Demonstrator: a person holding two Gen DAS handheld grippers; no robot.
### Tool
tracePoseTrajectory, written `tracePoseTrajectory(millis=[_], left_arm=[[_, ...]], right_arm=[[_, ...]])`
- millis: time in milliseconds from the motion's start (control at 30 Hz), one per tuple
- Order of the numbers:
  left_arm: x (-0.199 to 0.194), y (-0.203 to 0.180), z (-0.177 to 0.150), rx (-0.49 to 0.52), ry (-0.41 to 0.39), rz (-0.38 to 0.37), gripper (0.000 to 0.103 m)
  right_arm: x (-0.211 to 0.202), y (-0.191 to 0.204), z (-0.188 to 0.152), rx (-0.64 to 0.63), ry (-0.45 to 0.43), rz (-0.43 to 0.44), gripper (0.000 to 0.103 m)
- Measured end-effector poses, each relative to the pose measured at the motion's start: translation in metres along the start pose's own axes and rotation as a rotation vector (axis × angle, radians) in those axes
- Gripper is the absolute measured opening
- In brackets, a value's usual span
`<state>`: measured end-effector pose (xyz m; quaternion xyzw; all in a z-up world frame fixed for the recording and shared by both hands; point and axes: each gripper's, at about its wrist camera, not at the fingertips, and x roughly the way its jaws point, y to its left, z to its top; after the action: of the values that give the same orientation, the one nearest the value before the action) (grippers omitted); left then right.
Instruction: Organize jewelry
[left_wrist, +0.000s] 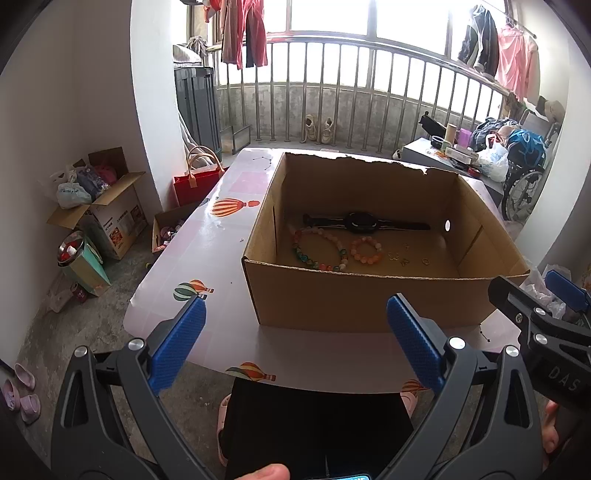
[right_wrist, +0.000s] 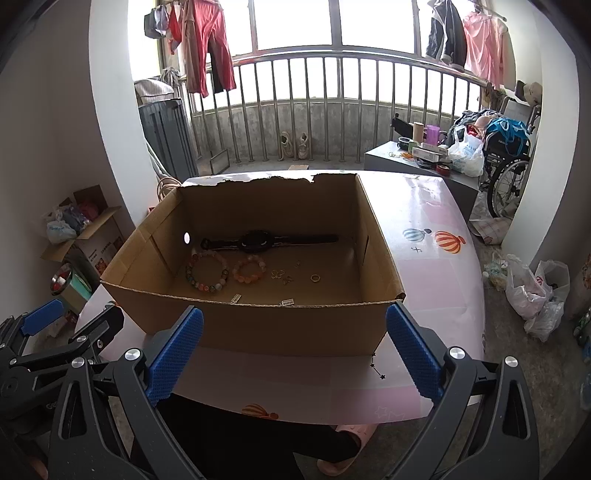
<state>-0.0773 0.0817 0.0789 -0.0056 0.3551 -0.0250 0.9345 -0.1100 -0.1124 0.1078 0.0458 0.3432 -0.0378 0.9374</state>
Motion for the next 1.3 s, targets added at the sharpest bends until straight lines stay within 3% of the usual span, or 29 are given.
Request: tracePoseTrajectory(millis=[1300], left_arm=[[-0.0003,0.0010,0.0029,0.010,0.002,0.002,0.095]], right_arm=[[0.0016,-0.0019,0.0010,0.004,0.006,0.003,0.097]])
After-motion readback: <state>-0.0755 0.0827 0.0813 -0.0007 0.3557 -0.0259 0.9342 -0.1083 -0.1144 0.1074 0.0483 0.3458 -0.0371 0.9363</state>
